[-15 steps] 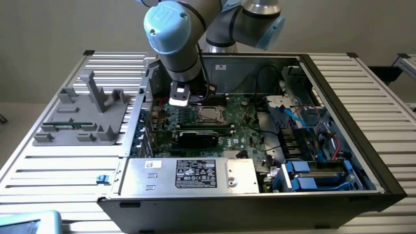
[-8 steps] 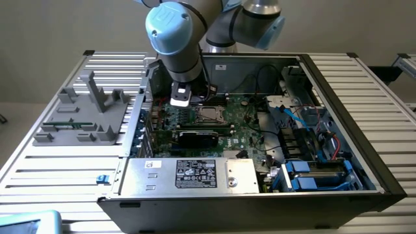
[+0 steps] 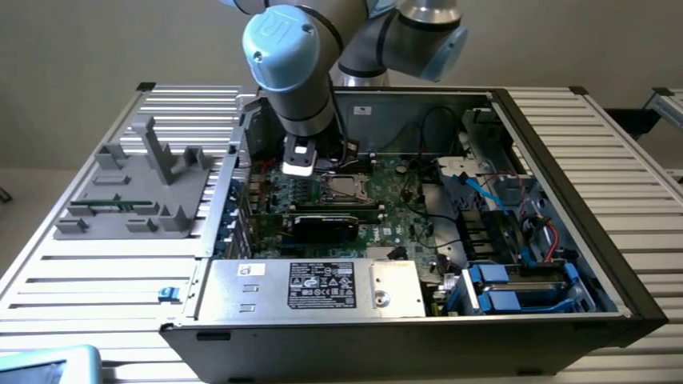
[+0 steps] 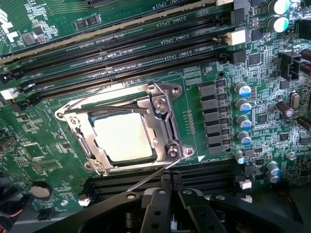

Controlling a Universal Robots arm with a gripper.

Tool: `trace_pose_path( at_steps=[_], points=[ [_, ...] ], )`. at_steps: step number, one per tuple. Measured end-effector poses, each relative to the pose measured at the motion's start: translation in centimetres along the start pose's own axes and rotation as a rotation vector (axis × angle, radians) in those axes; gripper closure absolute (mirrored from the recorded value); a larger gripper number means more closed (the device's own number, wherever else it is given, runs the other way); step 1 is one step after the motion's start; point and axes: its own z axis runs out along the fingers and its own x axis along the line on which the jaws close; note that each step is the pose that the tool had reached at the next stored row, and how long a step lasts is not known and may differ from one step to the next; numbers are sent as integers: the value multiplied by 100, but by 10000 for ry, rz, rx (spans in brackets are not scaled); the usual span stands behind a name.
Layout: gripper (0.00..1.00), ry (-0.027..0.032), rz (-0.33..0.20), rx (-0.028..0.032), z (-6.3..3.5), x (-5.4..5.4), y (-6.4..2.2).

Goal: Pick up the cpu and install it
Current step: 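Install the first cpu locking lever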

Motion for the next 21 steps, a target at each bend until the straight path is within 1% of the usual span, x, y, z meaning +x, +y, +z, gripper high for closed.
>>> trace_pose_path(
  at_steps=[21],
  points=[
    [88,29,62,-5,35,78,-6]
  ],
)
